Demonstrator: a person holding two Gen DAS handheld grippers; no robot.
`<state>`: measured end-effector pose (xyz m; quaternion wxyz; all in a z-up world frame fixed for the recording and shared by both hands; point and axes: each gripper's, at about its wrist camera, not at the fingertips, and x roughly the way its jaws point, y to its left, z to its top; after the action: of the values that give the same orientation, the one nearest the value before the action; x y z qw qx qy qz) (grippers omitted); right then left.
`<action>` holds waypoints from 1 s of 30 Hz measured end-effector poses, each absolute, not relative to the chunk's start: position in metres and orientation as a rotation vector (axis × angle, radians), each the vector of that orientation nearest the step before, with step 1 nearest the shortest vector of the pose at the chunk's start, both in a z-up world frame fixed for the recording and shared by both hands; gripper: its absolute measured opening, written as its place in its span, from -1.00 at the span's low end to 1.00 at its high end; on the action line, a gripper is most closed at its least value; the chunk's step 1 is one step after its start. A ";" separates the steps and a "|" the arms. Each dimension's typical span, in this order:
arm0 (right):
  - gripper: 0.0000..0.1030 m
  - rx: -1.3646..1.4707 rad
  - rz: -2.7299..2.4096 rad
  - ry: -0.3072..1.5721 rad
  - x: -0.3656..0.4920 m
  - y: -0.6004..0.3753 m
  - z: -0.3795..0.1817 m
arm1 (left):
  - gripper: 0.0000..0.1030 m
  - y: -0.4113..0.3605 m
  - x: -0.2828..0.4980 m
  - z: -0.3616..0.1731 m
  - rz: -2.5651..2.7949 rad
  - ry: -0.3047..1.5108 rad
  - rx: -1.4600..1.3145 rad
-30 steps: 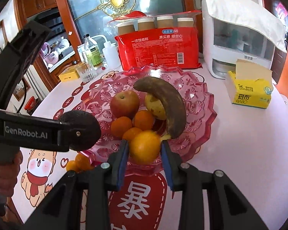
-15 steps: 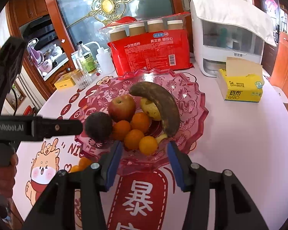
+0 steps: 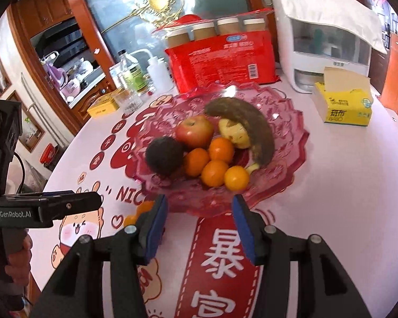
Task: Organize fruits
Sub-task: 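Lower the avocado and mandarin into the pink bowl and open both tools, then move the right tool to the red lychee on the cloth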
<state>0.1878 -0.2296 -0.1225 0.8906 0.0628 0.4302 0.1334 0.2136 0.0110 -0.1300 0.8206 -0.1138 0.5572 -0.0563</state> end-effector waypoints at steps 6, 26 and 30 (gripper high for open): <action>-0.01 0.091 0.319 0.905 0.175 -0.208 -0.133 | 0.78 0.022 0.204 -0.142 -0.143 1.194 -0.190; -0.02 -0.224 0.420 0.859 0.138 -0.147 -0.169 | 0.70 0.014 0.222 -0.172 -0.369 1.218 0.041; -0.02 -0.260 0.428 0.854 0.140 -0.139 -0.179 | 0.61 0.006 0.229 -0.181 -0.409 1.233 0.050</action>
<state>0.1395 -0.1387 -0.1790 0.8800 -0.1246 0.4098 0.2055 0.2294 0.0063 -0.1812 0.7961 0.0233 0.5740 -0.1902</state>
